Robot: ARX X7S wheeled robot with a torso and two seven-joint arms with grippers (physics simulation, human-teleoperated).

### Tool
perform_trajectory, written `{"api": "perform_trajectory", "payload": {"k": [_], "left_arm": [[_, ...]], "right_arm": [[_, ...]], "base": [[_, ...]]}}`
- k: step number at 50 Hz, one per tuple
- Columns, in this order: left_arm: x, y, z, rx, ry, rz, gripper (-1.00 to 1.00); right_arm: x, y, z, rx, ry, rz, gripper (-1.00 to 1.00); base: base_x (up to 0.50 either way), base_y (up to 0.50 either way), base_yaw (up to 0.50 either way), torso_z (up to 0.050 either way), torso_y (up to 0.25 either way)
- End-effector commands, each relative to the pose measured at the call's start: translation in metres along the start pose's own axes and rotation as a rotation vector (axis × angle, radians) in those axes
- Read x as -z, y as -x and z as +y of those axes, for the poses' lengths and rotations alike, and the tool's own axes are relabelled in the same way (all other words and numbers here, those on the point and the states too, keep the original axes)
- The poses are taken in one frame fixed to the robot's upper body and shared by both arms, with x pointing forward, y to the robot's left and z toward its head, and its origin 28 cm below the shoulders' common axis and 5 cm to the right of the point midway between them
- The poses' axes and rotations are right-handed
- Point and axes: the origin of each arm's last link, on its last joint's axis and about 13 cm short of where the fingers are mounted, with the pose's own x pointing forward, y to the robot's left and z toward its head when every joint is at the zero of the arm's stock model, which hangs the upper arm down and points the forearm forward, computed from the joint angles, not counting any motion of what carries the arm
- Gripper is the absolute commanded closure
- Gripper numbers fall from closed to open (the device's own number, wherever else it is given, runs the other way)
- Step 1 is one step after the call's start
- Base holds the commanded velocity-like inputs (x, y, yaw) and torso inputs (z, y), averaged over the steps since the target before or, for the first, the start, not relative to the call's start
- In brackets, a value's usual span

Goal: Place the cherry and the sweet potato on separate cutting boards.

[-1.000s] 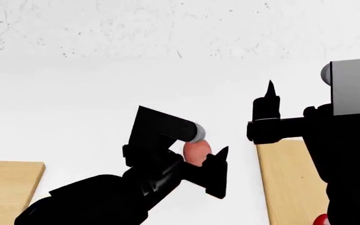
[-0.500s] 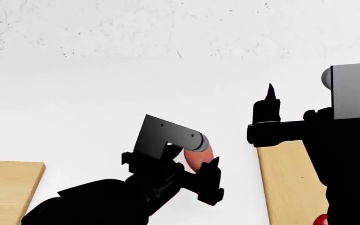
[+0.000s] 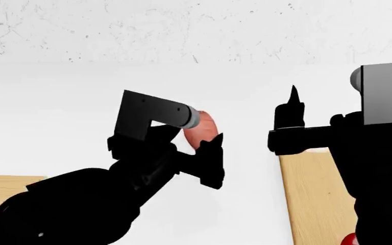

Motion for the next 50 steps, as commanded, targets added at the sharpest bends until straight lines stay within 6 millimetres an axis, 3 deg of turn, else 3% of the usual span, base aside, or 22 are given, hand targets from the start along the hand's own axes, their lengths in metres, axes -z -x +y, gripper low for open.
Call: {"api": "perform_trajectory", "payload": {"k": [1,8,16,24,34,41,50], "left_arm": [[-0.022,0.02,0.018,0.003,0.001,-0.049,1.0],[-0.032,0.042,0.044,-0.061,-0.072,-0.056,1.0],[-0.046,0.083,0.086,-0.207,-0.11,-0.061,1.0],[-0.052,0.111,0.114,-0.308,-0.028,-0.097,1.0],[-0.021,0.149,0.155,-0.532,0.02,-0.079,1.0],[-0.005,0.159,0.177,-0.627,0.024,-0.045,1.0],[0.01,0.165,0.174,-0.628,0.033,-0.015,1.0]], "right_arm": [[-0.001,-0.002,0.002,-0.012,0.002,-0.001,-1.0],[0.0,-0.001,0.002,-0.024,0.005,-0.001,-1.0],[0.004,-0.002,0.006,-0.037,0.004,-0.002,-1.0],[0.001,0.001,0.008,-0.051,-0.001,-0.025,-1.0],[0.0,-0.001,0.009,-0.06,0.01,-0.022,-1.0],[-0.002,-0.001,0.011,-0.065,0.013,-0.029,-1.0],[0.0,-0.003,0.012,-0.07,0.012,-0.023,-1.0]], "base": [[0.0,0.0,0.0,0.0,0.0],[0.0,0.0,0.0,0.0,0.0],[0.0,0.0,0.0,0.0,0.0],[0.0,0.0,0.0,0.0,0.0],[0.0,0.0,0.0,0.0,0.0],[0.0,0.0,0.0,0.0,0.0],[0.0,0.0,0.0,0.0,0.001]]}}
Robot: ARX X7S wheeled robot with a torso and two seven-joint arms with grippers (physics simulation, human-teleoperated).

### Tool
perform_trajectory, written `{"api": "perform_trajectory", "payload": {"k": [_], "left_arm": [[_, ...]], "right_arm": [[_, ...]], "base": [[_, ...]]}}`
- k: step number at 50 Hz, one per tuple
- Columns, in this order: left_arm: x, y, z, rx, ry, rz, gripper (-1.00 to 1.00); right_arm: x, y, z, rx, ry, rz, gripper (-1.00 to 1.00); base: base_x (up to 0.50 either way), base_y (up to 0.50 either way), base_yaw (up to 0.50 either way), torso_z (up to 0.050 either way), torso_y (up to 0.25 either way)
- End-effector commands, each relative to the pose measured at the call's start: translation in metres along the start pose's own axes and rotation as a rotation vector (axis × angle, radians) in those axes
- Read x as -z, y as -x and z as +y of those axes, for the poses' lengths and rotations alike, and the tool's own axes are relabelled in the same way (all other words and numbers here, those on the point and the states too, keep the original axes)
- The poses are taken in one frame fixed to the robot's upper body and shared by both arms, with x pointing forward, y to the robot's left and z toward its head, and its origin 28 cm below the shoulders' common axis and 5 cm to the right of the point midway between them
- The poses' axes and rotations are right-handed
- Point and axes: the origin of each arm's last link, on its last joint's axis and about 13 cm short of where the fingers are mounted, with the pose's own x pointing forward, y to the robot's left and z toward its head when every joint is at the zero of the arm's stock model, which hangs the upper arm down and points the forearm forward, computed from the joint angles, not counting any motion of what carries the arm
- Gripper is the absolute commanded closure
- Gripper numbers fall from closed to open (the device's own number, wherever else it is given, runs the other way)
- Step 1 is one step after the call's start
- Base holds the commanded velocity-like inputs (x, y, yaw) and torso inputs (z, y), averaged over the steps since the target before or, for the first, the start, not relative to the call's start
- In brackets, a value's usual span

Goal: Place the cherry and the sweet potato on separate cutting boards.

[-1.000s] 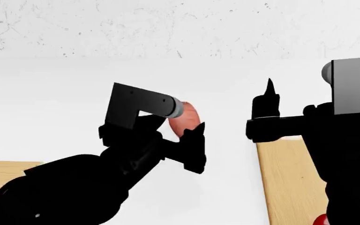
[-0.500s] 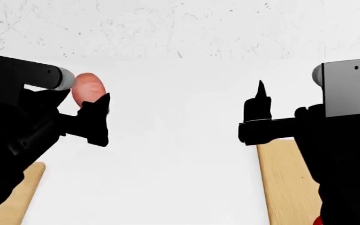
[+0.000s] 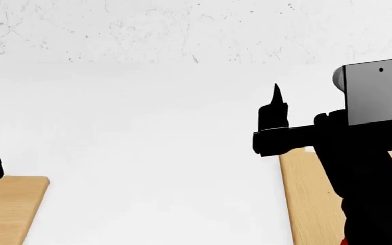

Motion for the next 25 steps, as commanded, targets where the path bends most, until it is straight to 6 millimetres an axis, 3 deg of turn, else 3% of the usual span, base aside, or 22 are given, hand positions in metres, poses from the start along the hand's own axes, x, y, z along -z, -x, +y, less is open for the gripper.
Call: {"api": "perform_trajectory", "payload": {"k": [1,14,25], "left_arm": [[0.016,0.008,0.017,-0.07,0.012,0.026,1.0],[0.048,0.015,0.015,-0.076,0.024,0.081,1.0],[0.061,0.021,0.023,-0.079,0.026,0.113,1.0]], "right_arm": [[0.002,-0.002,0.003,-0.01,-0.001,0.004,-1.0],[0.005,-0.004,0.004,-0.013,0.0,0.012,-1.0],[0.007,-0.003,0.005,-0.019,0.001,0.019,-1.0]], "base": [[0.0,0.0,0.0,0.0,0.0],[0.0,0.0,0.0,0.0,0.0],[0.0,0.0,0.0,0.0,0.0]]}}
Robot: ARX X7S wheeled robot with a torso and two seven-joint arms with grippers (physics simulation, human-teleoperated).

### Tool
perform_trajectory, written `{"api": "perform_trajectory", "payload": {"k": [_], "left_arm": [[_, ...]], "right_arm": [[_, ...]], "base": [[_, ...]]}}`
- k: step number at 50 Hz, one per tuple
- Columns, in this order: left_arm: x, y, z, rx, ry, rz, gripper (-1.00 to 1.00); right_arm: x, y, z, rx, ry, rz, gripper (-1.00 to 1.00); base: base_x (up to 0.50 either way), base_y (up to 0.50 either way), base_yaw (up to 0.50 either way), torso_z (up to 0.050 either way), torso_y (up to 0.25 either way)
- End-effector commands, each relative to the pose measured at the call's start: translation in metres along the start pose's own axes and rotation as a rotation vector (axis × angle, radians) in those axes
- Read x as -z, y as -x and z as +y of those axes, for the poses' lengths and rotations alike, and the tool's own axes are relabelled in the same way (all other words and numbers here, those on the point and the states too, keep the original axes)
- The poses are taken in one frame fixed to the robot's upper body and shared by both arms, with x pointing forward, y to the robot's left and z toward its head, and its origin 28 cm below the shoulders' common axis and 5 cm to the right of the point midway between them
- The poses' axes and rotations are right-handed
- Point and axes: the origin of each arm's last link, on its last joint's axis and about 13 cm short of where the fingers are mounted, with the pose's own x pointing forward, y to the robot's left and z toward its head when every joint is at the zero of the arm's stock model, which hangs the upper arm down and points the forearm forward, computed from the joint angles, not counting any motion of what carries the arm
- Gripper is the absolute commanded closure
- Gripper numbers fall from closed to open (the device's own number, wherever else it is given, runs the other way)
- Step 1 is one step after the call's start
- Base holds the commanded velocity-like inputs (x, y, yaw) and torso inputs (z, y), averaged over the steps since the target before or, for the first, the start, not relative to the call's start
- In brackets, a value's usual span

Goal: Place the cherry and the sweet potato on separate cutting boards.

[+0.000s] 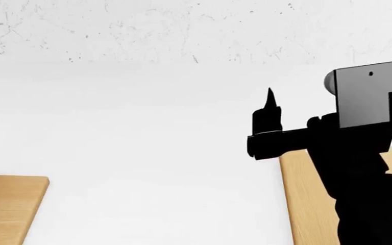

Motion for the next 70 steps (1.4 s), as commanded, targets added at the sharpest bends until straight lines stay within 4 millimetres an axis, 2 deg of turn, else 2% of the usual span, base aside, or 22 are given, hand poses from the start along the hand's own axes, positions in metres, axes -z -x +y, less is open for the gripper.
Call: {"api": "perform_trajectory", "payload": {"k": [1,16,17,25,31,35,51,56,59,65,70], "left_arm": [[0.016,0.004,0.005,-0.016,0.013,0.033,1.0],[0.022,0.002,0.0,-0.02,-0.017,0.064,1.0],[0.02,0.002,-0.001,-0.022,-0.021,0.06,-1.0],[0.011,0.006,0.002,-0.034,-0.03,0.03,-1.0],[-0.014,0.011,0.001,-0.046,-0.033,-0.045,-1.0],[-0.031,0.015,-0.01,-0.04,-0.037,-0.095,-1.0],[-0.075,0.031,-0.015,0.001,-0.055,-0.216,-1.0],[-0.087,0.036,-0.029,0.093,-0.068,-0.27,-1.0],[-0.101,0.039,-0.037,0.142,-0.053,-0.316,-1.0],[-0.11,0.034,-0.053,0.206,-0.066,-0.34,-1.0],[-0.127,0.032,-0.06,0.233,-0.083,-0.368,-1.0]], "right_arm": [[0.003,-0.001,0.001,-0.003,0.002,0.008,-1.0],[0.002,0.001,0.0,-0.004,0.006,0.01,-1.0],[0.002,0.001,0.0,-0.004,0.007,0.009,-1.0],[0.003,0.0,0.0,-0.004,0.007,0.012,-1.0],[0.004,-0.002,0.001,-0.013,0.007,0.017,-1.0],[0.003,-0.002,0.001,-0.015,0.007,0.015,-1.0],[-0.007,-0.007,0.003,-0.033,0.019,-0.002,-1.0],[-0.011,-0.012,0.005,-0.042,0.018,-0.015,-1.0],[-0.017,-0.017,0.005,-0.045,0.015,-0.028,-1.0],[-0.03,-0.025,0.008,-0.053,0.03,-0.054,-1.0],[-0.04,-0.029,0.009,-0.061,0.028,-0.088,-1.0]], "base": [[0.0,0.0,0.0,0.0,0.0],[0.0,0.0,0.0,0.0,0.0],[0.0,0.0,0.0,0.0,0.0],[0.0,0.0,0.0,0.0,0.0],[0.0,0.0,0.0,0.0,0.0],[0.0,0.0,0.0,0.0,0.0],[0.0,0.0,0.0,0.0,0.0],[0.0,0.0,0.0,0.0,0.0],[0.0,0.0,0.0,0.0,0.0],[0.0,0.0,0.0,0.0,0.0],[0.0,0.0,0.0,0.0,0.0]]}}
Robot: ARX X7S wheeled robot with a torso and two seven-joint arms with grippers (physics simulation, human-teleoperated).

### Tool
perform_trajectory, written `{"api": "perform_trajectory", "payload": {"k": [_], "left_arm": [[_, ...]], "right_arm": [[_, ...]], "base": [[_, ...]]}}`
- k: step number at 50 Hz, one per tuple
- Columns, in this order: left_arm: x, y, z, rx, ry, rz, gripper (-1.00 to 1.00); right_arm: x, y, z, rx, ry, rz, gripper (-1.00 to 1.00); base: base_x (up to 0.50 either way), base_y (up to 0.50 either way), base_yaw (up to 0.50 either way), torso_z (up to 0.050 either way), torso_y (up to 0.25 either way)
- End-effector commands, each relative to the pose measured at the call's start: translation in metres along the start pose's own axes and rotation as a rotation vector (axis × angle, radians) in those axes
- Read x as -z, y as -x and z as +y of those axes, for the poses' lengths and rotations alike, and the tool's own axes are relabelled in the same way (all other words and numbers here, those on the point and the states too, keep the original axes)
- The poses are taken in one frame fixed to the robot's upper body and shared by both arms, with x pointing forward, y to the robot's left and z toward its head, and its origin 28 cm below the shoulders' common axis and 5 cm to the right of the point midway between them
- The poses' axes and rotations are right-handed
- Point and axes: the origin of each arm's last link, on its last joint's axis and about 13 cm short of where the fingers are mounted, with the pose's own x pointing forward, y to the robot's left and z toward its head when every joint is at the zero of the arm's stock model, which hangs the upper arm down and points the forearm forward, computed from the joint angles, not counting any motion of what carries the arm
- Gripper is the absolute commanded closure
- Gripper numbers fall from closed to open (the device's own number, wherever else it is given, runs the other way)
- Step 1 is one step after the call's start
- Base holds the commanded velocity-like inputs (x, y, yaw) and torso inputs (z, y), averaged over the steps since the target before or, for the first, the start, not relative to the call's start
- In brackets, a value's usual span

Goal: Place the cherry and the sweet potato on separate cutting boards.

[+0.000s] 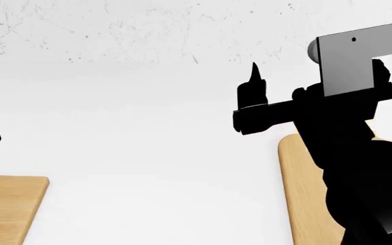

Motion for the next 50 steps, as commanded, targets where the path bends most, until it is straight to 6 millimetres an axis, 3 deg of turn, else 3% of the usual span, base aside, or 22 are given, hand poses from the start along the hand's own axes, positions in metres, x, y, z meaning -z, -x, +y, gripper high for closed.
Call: {"api": "perform_trajectory", "payload": {"k": [1,11,20,33,41,50], "left_arm": [[-0.034,-0.011,-0.018,0.094,-0.016,-0.083,-1.0],[-0.078,-0.021,-0.021,0.122,0.031,-0.129,-1.0],[-0.096,-0.023,-0.03,0.206,0.06,-0.141,-1.0],[-0.111,-0.015,-0.037,0.243,0.054,-0.194,-1.0],[-0.106,-0.014,-0.037,0.242,0.065,-0.193,-1.0],[-0.104,-0.01,-0.035,0.238,0.075,-0.203,-1.0]], "right_arm": [[-0.018,-0.012,0.002,-0.015,0.012,-0.045,-1.0],[-0.031,-0.007,0.002,-0.012,0.016,-0.082,-1.0],[-0.048,0.0,-0.001,0.0,0.014,-0.144,-1.0],[-0.065,0.002,-0.003,0.02,0.043,-0.225,-1.0],[-0.08,0.002,-0.005,0.032,0.04,-0.298,-1.0],[-0.079,0.0,-0.005,0.049,0.022,-0.328,-1.0]], "base": [[0.0,0.0,0.0,0.0,0.0],[0.0,0.0,0.0,0.0,0.0],[0.0,0.0,0.0,0.0,0.0],[0.0,0.0,0.0,0.0,0.0],[0.0,0.0,0.0,0.0,0.0],[0.0,0.0,0.0,0.0,0.0]]}}
